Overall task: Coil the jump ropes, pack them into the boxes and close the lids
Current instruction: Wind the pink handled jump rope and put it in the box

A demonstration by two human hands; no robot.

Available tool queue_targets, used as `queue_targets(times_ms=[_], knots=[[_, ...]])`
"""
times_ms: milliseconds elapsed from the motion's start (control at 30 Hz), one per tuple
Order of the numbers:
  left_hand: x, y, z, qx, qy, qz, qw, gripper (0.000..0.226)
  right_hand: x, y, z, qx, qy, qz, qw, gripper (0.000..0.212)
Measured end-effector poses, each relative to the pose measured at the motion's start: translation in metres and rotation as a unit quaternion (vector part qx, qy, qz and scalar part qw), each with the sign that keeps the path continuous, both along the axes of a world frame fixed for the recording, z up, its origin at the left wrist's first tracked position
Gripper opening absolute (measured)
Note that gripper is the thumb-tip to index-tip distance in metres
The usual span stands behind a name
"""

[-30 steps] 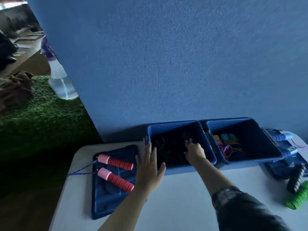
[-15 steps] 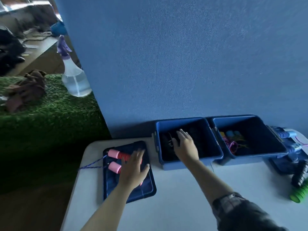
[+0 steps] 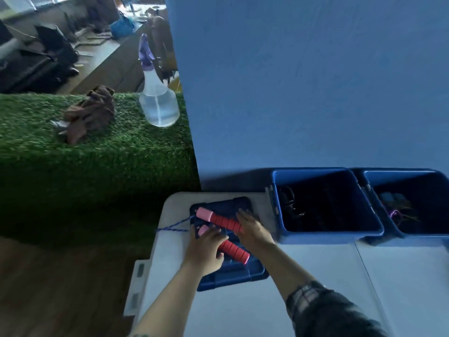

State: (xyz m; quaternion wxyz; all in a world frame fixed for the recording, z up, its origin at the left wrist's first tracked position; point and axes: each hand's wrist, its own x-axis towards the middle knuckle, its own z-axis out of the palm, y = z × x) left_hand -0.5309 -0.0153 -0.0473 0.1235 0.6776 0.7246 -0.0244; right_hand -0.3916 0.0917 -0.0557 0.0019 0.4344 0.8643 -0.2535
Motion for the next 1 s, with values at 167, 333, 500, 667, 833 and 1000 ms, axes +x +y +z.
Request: queue_targets(times_ms=[167,333,500,667,833,1000], knots=[[-0.017,-0.008,-0.011,0.027,0.037,-0.016,0.999,0.052,-0.011,-0.001,-0.006,-0.059,-0.005,-0.054,0.997,0.054],[-0.027,-0.012,-0.011,0.003,0.053,0.008,0.999,0.055,-0.013,-0.006,-0.005,-0.066,0.05,-0.087,0.993,0.036],[-0.039,-0.021,-0.014,0.124,0.018,-0.027,0.992,0.05,-0.005,-0.01,0.004,-0.114,0.128,-0.175,0.969,0.038],[-0.043,-0.023,-0.004,0.166,-0.018,-0.01,0.986,0.053,0.016,-0.012,0.012,-0.202,0.207,-0.265,0.92,0.034],[-0.027,-0.019,0.021,0.17,-0.046,0.012,0.984,0.042,0.042,-0.026,0.026,-0.292,0.326,-0.303,0.846,0.027],[-0.001,-0.013,0.034,0.142,-0.156,0.064,0.975,0.042,0.063,-0.042,0.046,-0.351,0.422,-0.3,0.78,0.018]])
